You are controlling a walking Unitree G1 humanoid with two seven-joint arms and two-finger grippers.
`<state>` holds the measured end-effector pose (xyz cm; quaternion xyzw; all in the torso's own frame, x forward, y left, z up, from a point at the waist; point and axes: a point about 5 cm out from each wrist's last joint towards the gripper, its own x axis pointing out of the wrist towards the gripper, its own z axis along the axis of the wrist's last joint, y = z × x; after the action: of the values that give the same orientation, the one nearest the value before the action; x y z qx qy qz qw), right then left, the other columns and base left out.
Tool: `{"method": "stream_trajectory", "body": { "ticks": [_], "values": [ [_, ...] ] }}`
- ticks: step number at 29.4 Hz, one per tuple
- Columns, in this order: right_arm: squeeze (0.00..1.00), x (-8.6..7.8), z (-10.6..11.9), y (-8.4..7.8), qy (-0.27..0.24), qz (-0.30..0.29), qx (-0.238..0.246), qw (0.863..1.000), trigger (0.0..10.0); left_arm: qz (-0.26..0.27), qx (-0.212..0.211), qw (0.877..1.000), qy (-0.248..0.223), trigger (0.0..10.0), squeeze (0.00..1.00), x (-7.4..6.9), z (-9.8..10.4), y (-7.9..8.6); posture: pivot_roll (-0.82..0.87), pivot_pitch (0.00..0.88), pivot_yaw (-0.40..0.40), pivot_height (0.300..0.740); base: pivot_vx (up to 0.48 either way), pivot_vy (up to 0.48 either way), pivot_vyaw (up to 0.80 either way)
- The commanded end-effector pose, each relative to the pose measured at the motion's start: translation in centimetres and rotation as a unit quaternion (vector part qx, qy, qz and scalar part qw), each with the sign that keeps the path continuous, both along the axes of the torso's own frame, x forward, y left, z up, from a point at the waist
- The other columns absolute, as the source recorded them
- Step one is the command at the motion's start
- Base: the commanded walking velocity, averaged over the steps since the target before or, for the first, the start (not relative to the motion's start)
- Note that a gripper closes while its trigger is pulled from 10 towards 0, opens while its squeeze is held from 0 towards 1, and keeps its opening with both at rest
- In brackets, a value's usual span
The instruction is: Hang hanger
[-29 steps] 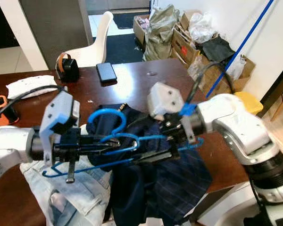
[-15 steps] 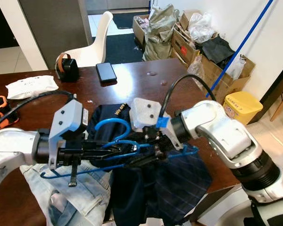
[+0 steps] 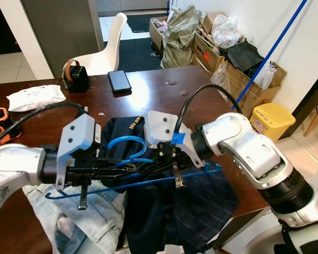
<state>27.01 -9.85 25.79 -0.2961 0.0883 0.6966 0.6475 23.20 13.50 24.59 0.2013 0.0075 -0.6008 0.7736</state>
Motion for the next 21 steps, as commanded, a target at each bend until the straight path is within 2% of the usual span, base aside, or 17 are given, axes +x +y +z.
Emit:
{"method": "stream_trajectory", "body": {
  "ticks": [1, 3, 4, 5, 6, 10, 11, 12, 14, 16, 17, 19, 20, 21],
  "values": [
    [0.0, 0.1, -0.4, 0.0, 0.002, -0.005, -0.01, 1.0, 0.0, -0.017, 0.021, 1.0, -0.012, 10.0, 0.0, -0.3, 0.1, -0.2, 0.08, 0.068, -0.014, 0.74, 0.0, 0.0, 0.0],
    [0.0, 0.1, -0.4, 0.0, 0.001, -0.006, -0.01, 1.0, 0.0, -0.019, 0.017, 1.0, -0.016, 10.0, 0.0, -0.3, 0.1, -0.3, 0.08, 0.066, -0.014, 0.74, 0.0, 0.0, 0.0],
    [0.0, 0.1, -0.4, 0.0, 0.001, -0.007, -0.01, 1.0, 0.0, -0.02, 0.01, 1.0, -0.016, 10.0, 0.8, -0.3, 0.2, -0.4, 0.08, 0.066, -0.014, 0.74, 0.0, 0.0, 0.0],
    [0.0, 0.1, -0.4, 0.0, 0.001, -0.007, -0.01, 1.0, 0.0, -0.02, 0.01, 1.0, -0.016, 10.0, 0.8, -0.3, 0.2, -0.4, 0.08, 0.066, -0.014, 0.74, 0.0, 0.0, 0.0],
    [0.0, 0.2, -0.5, 0.0, 0.0, -0.007, -0.01, 1.0, 0.0, -0.019, 0.001, 1.0, -0.012, 10.0, 1.0, -0.3, 0.4, -0.4, 0.08, 0.064, -0.015, 0.74, 0.0, 0.0, 0.0],
    [0.0, 0.2, -0.4, 0.0, -0.001, -0.009, -0.006, 1.0, 0.0, -0.01, -0.008, 1.0, -0.017, 10.0, 1.0, 0.0, 0.8, -0.2, 0.08, 0.066, -0.014, 0.74, 0.0, 0.0, 0.0],
    [0.0, 0.3, -0.1, -0.1, 0.0, -0.011, 0.009, 1.0, 0.0, 0.006, -0.017, 0.999, -0.03, 10.0, 1.0, 0.3, 1.6, 0.7, 0.08, 0.068, -0.015, 0.74, 0.0, 0.0, 0.0],
    [0.0, 0.3, -0.1, -0.1, 0.0, -0.011, 0.009, 1.0, 0.0, 0.006, -0.017, 0.999, -0.03, 10.0, 1.0, 0.3, 1.6, 0.7, 0.08, 0.068, -0.015, 0.74, 0.0, 0.0, 0.0],
    [0.0, 0.4, 0.6, -0.6, 0.005, -0.016, 0.043, 0.999, 0.0, 0.034, -0.042, 0.996, -0.066, 10.0, 1.0, 0.6, 3.9, 2.6, 0.08, 0.069, -0.016, 0.74, 0.0, 0.0, 0.0],
    [0.0, 0.4, 0.6, -0.6, 0.005, -0.016, 0.043, 0.999, 0.0, 0.034, -0.042, 0.996, -0.066, 10.0, 1.0, 0.6, 3.9, 2.6, 0.08, 0.069, -0.016, 0.74, 0.0, 0.0, 0.0],
    [0.0, 0.5, 1.1, -1.1, 0.007, -0.019, 0.062, 0.998, 0.0, 0.041, -0.064, 0.994, -0.083, 10.0, 1.0, 0.5, 5.2, 3.5, 0.08, 0.072, -0.018, 0.74, 0.0, 0.0, 0.0],
    [0.0, 1.3, 2.1, -2.6, 0.011, -0.043, 0.119, 0.992, 0.0, 0.078, -0.147, 0.976, -0.141, 10.0, 1.0, 0.4, 9.1, 6.0, 0.08, 0.076, -0.018, 0.74, 0.0, 0.0, 0.0],
    [0.0, 1.3, 2.1, -2.6, 0.011, -0.043, 0.119, 0.992, 0.0, 0.078, -0.147, 0.976, -0.141, 10.0, 1.0, 0.4, 9.1, 6.0, 0.08, 0.076, -0.018, 0.74, 0.0, 0.0, 0.0],
    [0.0, 2.0, 2.5, -3.4, 0.011, -0.067, 0.153, 0.986, 0.0, 0.116, -0.183, 0.962, -0.168, 10.0, 1.0, 0.6, 10.3, 7.3, 0.08, 0.079, -0.015, 0.74, 0.0, 0.0, 0.0]
  ]
}}
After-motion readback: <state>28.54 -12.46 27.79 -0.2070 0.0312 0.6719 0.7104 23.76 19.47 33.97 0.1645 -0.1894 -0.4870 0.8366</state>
